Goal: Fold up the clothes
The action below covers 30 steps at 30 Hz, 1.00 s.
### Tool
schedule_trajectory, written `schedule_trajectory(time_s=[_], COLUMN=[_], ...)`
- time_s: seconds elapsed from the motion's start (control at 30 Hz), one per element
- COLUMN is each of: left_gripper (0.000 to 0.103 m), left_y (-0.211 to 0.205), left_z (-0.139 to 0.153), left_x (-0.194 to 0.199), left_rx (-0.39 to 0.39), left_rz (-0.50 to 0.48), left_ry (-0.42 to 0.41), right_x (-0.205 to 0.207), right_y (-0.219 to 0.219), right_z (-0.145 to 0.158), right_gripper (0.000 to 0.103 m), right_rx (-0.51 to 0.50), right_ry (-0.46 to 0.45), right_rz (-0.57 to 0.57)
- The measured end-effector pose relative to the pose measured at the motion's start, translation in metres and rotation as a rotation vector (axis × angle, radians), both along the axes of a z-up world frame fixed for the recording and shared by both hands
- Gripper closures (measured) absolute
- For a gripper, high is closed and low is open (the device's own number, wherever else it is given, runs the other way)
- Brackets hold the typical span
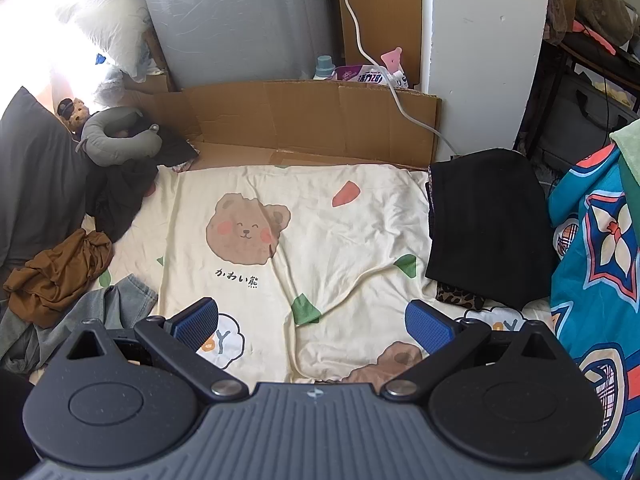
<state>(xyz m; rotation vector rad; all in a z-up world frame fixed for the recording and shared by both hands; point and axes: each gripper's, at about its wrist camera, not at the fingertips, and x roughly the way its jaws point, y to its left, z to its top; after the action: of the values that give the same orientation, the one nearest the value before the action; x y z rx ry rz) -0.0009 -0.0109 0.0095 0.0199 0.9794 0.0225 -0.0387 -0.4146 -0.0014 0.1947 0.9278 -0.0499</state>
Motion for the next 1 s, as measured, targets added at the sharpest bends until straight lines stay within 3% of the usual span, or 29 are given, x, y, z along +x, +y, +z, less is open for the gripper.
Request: schedule_trajectory(time_s=[1.0], left_gripper=[0.000], left_y=[0.022], left_z=[0.000], left_x=[-0.003], left_rx=[-0.015], left_rz=[0.039], left_ry=[-0.004], right_x=[-0.001], right_y=[0.001], right_z=[-0.002], right_gripper=[0.000], right_rx=[-0.018], right_ry=[0.007], right_rz=[0.000])
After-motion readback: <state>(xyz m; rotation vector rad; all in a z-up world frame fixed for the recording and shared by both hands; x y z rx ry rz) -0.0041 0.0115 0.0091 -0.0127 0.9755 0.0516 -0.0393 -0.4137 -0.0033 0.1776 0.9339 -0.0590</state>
